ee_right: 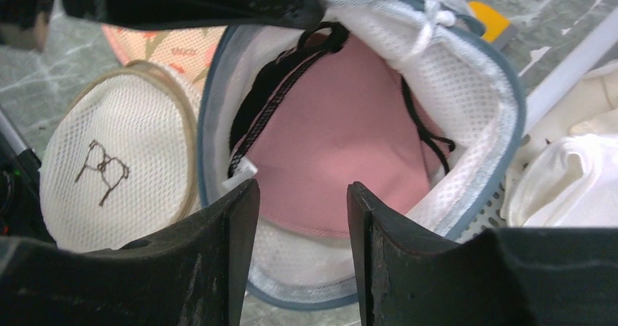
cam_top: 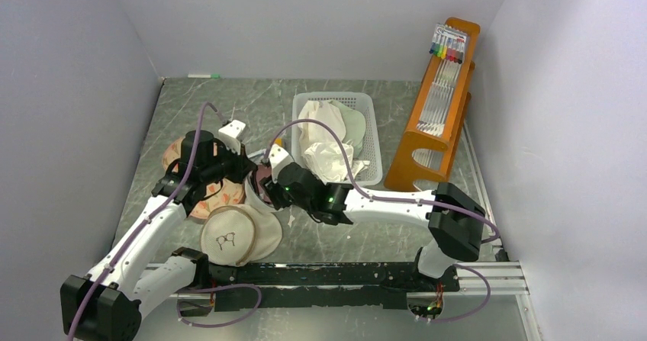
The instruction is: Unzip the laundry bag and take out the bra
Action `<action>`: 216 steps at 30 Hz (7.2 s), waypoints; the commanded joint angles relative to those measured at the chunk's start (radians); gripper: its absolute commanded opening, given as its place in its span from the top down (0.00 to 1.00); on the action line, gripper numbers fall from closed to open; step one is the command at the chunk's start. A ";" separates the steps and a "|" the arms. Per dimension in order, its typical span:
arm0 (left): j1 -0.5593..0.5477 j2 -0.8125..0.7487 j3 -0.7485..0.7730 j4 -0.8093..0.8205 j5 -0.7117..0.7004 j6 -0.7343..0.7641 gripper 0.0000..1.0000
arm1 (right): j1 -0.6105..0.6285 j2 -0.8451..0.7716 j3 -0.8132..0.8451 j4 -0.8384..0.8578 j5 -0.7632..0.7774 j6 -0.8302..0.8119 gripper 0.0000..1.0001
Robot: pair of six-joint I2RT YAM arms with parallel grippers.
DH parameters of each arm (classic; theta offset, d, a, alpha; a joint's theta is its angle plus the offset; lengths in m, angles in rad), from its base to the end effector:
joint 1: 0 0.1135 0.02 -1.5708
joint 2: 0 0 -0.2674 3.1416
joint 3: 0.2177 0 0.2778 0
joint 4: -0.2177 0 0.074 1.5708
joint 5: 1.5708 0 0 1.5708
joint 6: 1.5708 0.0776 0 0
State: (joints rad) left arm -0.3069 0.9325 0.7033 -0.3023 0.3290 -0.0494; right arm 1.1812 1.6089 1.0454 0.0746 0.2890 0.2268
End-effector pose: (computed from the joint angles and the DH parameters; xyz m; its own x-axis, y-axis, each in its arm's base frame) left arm 0.2456 -0.1041 0.2503 -0.5098 0.1125 -0.8529 0.5269 0.8246 -0.2061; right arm 0.1809 0.3825 0.2169 -0.3517 -0.2891 -0.8903 -0.7308 0.6792 0.0681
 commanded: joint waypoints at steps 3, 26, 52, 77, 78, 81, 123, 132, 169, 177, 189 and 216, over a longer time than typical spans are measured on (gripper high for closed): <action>-0.018 -0.015 -0.003 0.057 0.040 0.028 0.93 | -0.078 -0.011 -0.017 0.162 -0.018 0.112 0.53; -0.054 -0.008 0.001 0.044 0.018 0.037 0.93 | -0.092 0.225 -0.102 0.691 0.019 0.352 0.50; -0.064 0.000 0.014 0.016 -0.031 0.025 0.93 | -0.093 0.134 -0.120 0.485 0.076 0.443 1.00; -0.117 0.003 0.011 0.016 -0.055 0.036 0.93 | -0.080 0.189 -0.020 0.378 -0.085 0.222 0.54; -0.117 0.004 0.011 0.017 -0.053 0.036 0.93 | -0.078 0.197 -0.029 0.393 -0.088 0.224 0.53; -0.116 0.003 0.010 0.018 -0.053 0.034 0.93 | -0.070 0.237 -0.034 0.426 -0.080 0.227 0.51; -0.118 0.026 0.018 -0.005 -0.076 0.030 0.93 | -0.127 -0.219 -0.177 0.362 0.006 0.263 1.00; -0.118 0.031 0.018 -0.009 -0.079 0.027 0.93 | -0.145 -0.350 -0.170 0.341 0.013 0.261 1.00; -0.118 0.045 0.029 -0.030 -0.095 0.023 0.93 | -0.149 -0.531 0.318 0.303 0.024 -0.042 1.00; -0.118 0.052 0.031 -0.034 -0.097 0.023 0.93 | -0.150 -0.483 0.413 0.344 0.081 -0.166 1.00; -0.118 0.056 0.029 -0.034 -0.099 0.022 0.93 | -0.174 -0.396 0.432 0.371 0.220 -0.325 1.00; -0.118 0.067 0.032 -0.040 -0.096 0.023 0.93 | -0.383 -0.397 0.183 0.238 0.184 -0.129 1.00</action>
State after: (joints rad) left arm -0.4164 0.9989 0.7040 -0.3374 0.2394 -0.0196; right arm 0.8059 1.2266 1.2690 0.3511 0.4831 0.0601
